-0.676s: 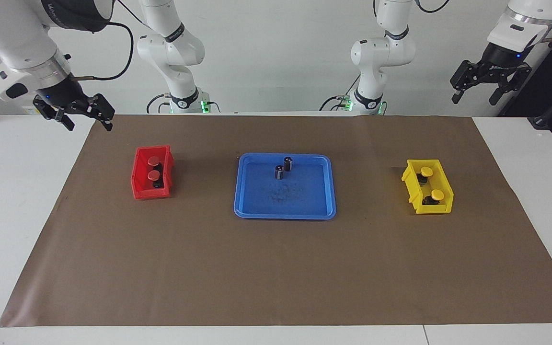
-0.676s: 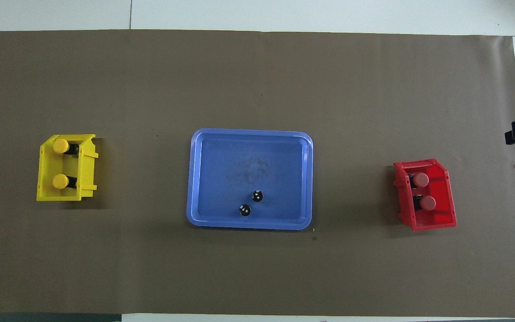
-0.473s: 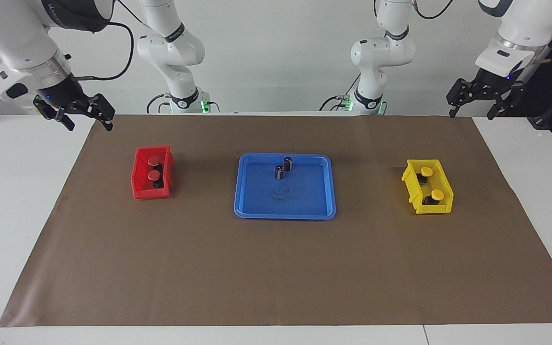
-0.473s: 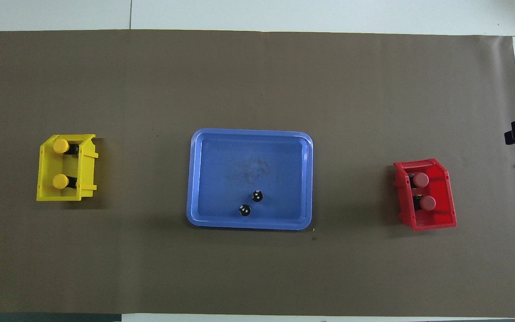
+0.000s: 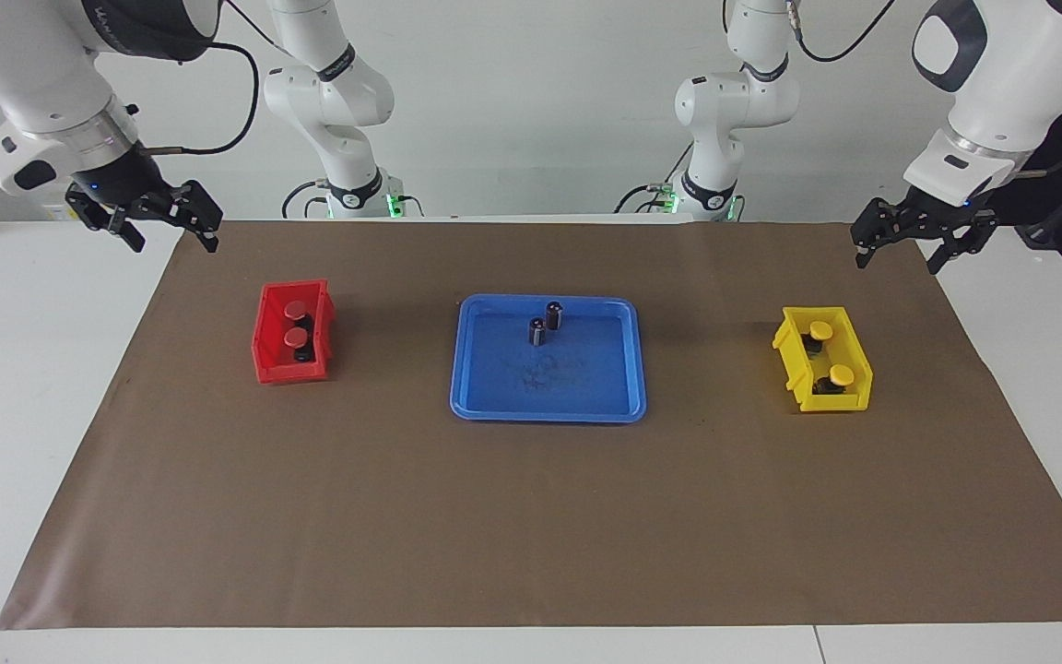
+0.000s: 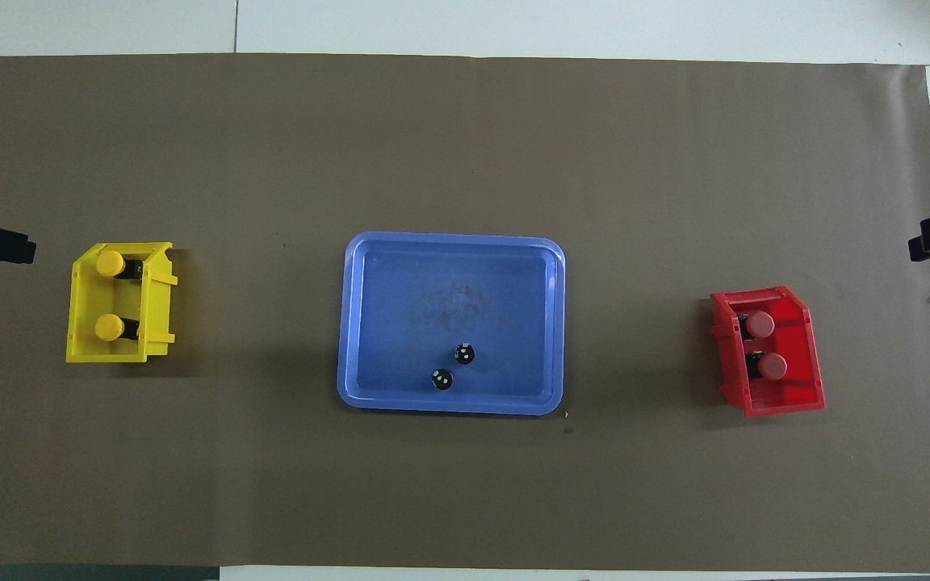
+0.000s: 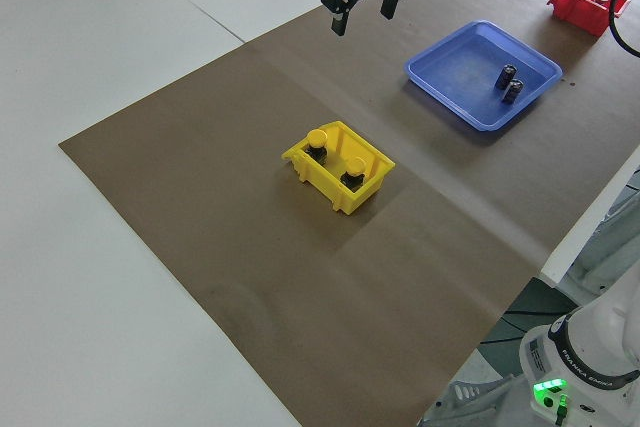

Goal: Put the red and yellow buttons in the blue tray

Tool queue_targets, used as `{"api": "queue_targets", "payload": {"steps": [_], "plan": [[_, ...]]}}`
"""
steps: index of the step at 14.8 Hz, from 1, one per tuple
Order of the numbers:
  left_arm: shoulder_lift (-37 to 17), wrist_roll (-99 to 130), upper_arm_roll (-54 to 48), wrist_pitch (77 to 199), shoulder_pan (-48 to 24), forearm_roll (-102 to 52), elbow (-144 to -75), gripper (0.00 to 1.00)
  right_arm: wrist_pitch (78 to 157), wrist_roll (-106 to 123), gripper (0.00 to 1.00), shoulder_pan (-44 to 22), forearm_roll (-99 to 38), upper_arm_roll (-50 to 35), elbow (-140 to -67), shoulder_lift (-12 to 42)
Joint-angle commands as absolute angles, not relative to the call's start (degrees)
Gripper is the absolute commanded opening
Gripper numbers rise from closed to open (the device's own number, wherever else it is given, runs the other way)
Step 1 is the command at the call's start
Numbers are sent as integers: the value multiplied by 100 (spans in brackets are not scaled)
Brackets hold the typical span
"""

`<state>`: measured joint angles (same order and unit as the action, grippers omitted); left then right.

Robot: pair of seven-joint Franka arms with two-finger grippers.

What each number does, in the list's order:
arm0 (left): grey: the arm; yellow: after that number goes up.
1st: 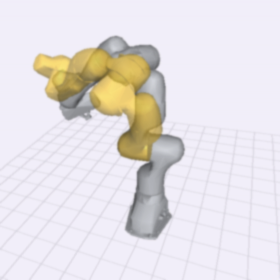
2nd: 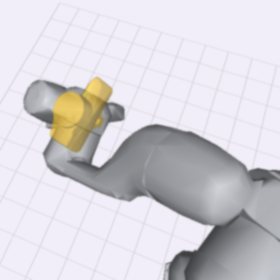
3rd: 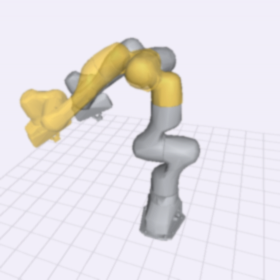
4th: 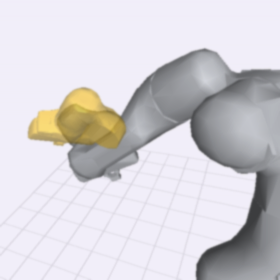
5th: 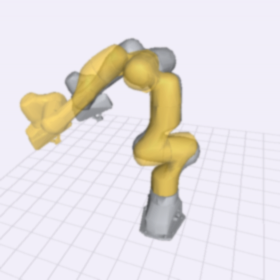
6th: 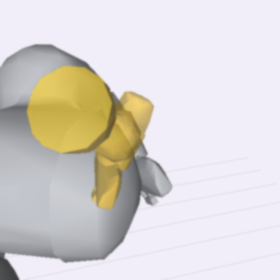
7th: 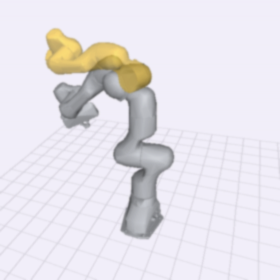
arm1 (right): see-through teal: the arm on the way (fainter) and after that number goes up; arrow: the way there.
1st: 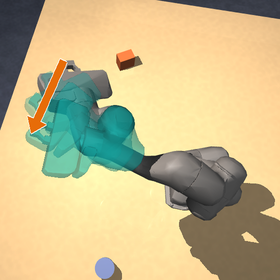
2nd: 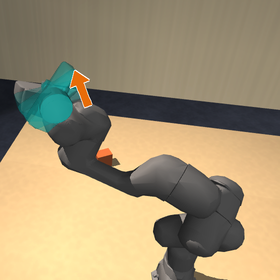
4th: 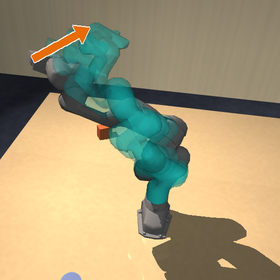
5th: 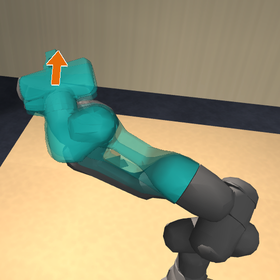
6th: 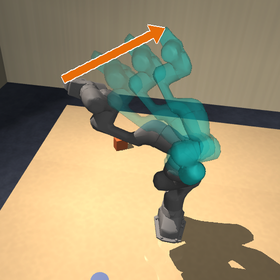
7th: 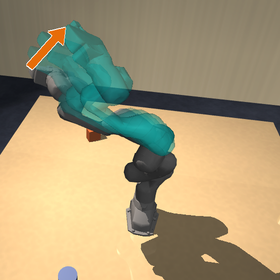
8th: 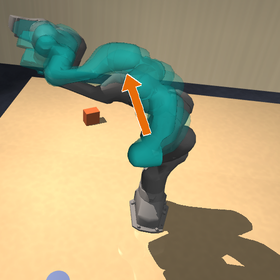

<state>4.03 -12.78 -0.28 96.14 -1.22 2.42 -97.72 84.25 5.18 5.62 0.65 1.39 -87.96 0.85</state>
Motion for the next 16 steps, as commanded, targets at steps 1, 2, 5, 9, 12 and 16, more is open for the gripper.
{"api": "queue_targets", "payload": {"steps": [1,2,5,9,12,16], "plan": [[448,-1371,-9,9545,-132,158,-9738,100,8481,483,100,598,114,97,-9035,-53],[448,-1354,-9,9528,-141,150,-9738,100,8508,518,100,598,114,97,-9035,-53],[475,-1380,-9,9360,-88,141,-9773,100,8526,492,100,431,167,97,-8991,-9],[492,-1092,-9,9387,-150,141,-9800,100,8254,475,100,422,202,97,-8642,174],[510,-318,-9,9308,-158,141,-9817,100,7946,475,100,422,193,97,-8009,623],[554,-272,-9,9220,-158,132,-9817,100,8059,414,100,256,115,88,-7945,808]]}}
